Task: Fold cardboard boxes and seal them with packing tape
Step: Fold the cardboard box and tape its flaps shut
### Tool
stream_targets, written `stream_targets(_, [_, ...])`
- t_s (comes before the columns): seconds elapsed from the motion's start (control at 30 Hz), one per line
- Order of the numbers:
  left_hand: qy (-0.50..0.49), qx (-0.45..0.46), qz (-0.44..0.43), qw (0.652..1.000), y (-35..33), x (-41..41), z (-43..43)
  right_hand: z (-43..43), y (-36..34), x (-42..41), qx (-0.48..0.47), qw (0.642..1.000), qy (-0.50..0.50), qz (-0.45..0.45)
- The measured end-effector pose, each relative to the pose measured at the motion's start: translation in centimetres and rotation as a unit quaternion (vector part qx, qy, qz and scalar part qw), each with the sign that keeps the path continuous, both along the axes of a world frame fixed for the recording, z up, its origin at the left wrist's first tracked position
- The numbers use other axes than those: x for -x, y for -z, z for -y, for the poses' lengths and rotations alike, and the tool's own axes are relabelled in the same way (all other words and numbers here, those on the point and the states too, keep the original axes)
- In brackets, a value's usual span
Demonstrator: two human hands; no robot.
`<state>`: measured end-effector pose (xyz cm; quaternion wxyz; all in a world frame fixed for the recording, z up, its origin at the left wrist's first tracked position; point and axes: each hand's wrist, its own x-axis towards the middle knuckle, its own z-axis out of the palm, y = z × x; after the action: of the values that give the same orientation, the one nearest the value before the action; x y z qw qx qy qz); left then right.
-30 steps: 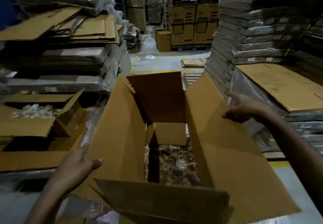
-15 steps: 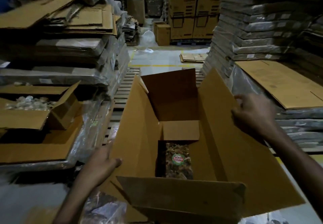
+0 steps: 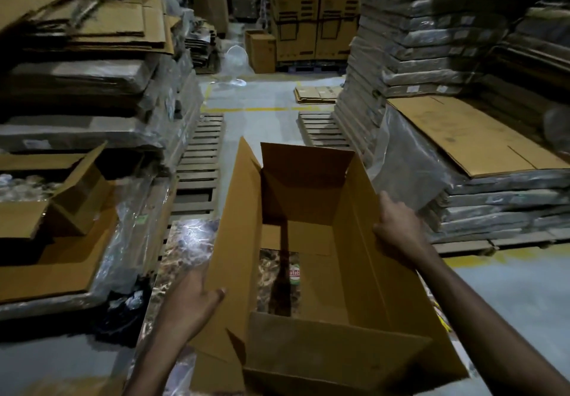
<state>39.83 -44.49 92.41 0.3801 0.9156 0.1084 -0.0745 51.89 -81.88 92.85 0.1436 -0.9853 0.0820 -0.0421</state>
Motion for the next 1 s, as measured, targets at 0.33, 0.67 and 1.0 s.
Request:
stream_targets(0.33, [-0.114, -0.076, -0.055, 0.989, 0.9, 3.5, -3.5, 1.3, 1.5, -4.0, 0.083, 0.995, -0.051, 0.011])
stream_targets(0.67, [-0.058, -0.290, 0.296, 0.908, 4.3, 9.7, 1.0, 4.7, 2.3, 13.2, -0.238, 0.962, -0.131, -0.012])
stream_targets(1.0, [-0.078, -0.174, 0.310, 0.932, 6.8, 10.6, 4.0, 0.8, -0.3, 18.6, 0.001, 0.956, -0.289, -0.052])
